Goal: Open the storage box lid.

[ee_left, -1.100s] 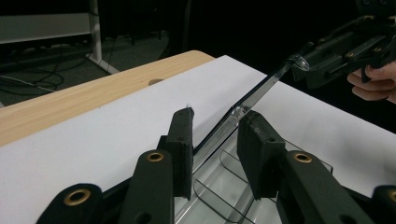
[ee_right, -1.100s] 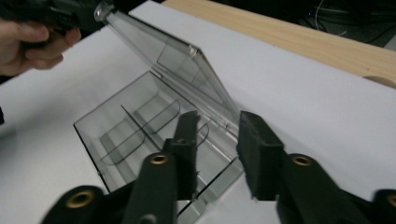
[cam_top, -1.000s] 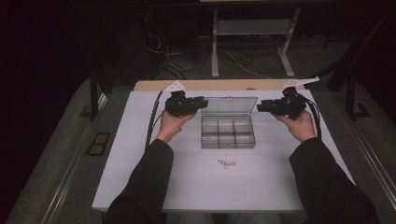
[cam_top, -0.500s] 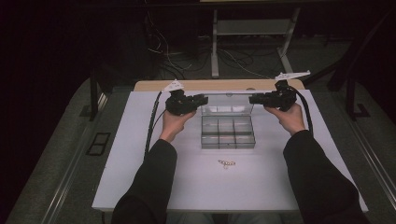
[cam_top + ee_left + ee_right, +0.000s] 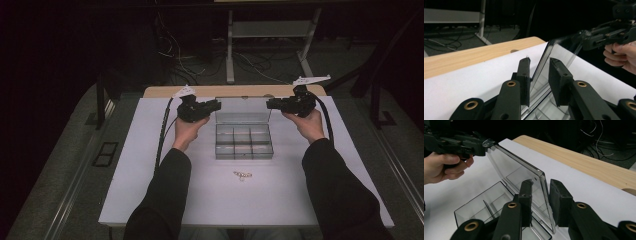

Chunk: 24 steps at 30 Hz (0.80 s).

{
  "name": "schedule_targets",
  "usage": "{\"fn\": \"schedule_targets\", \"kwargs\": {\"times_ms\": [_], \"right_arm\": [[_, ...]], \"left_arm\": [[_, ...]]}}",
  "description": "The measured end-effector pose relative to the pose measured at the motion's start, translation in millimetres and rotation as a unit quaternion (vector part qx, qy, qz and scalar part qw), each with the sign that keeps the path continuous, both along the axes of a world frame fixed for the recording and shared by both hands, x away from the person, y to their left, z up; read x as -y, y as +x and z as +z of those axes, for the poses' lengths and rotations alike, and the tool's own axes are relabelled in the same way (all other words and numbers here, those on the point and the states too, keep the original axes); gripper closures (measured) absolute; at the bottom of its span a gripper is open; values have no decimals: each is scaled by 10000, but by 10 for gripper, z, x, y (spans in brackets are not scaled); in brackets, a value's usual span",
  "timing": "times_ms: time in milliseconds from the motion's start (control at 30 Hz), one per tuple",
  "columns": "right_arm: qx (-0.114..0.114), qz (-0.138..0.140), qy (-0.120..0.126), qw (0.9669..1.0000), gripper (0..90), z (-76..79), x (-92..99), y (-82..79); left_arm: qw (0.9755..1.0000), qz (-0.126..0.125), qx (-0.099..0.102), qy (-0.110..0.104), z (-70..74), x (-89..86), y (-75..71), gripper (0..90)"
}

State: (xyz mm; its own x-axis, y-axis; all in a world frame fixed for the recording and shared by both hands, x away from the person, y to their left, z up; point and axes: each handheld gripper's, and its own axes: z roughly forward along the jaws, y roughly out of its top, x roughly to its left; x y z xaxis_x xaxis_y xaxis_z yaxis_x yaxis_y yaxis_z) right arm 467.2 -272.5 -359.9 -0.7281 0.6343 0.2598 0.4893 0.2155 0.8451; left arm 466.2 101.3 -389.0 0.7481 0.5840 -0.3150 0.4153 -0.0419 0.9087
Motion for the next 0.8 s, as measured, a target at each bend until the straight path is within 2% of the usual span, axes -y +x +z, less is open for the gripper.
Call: {"fn": "schedule_targets", "kwargs": {"times_ms": [167, 333, 467, 600, 800], "right_arm": [[-20, 9, -40, 10000, 723, 12, -7, 30], [-27, -1, -55, 10000, 728, 12, -7, 57], [-48, -23, -56, 10000, 731, 14, -12, 79], [-54, -51, -63, 10000, 732, 12, -15, 96], [-43, -98, -82, 9999, 733, 11, -24, 126]], "left_arm": [[9999, -11, -139, 26, -78, -6, 31, 692], [9998, -41, -193, 85, -149, -4, 48, 687], [9996, -62, -282, -9, -217, -33, 72, 679], [9993, -121, -343, 11, -284, -22, 82, 683], [9993, -90, -351, -53, -328, -30, 89, 696]]}}
